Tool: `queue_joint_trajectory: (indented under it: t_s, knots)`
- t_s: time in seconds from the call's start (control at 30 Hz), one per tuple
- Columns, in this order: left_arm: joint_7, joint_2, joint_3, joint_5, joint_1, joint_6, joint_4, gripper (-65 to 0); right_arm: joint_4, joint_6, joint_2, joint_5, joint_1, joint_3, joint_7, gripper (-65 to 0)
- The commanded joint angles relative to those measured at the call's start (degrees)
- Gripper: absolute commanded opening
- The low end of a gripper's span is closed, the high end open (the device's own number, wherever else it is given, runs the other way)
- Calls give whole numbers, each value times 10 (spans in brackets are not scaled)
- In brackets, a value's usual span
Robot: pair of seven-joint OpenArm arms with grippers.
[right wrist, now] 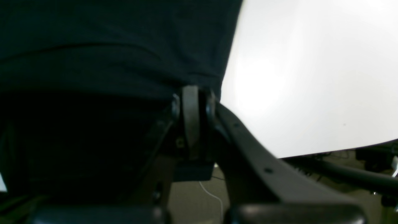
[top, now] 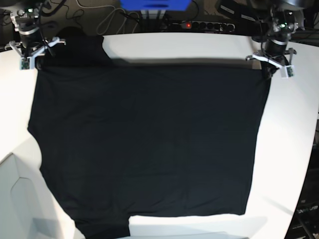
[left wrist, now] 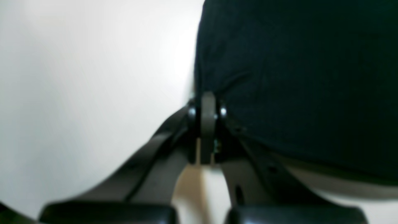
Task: Fold the T-shirt properly
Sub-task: 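Lift the shoulder edges and pull them toward the robot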
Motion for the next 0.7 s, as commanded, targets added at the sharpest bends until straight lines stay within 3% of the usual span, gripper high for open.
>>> queue_joint_trajectory:
  t_s: [0.0,0.3,0.6,0.67]
  knots:
    - [-13,-8,-11,1,12,4,19,-649,10,15,5,2,-4,4,13,-650]
    - [-13,23,-44,1,16,2,68,-649,10,23,4,3,30,1,14,-650]
    - [-11,25,-41,3,-94,6,60,-649,2,23,6,-2,162,0,9,-650]
    - [12,25,-31,4,-130,6,51,-649,-13,23,9,-3,198,-8,9,-650]
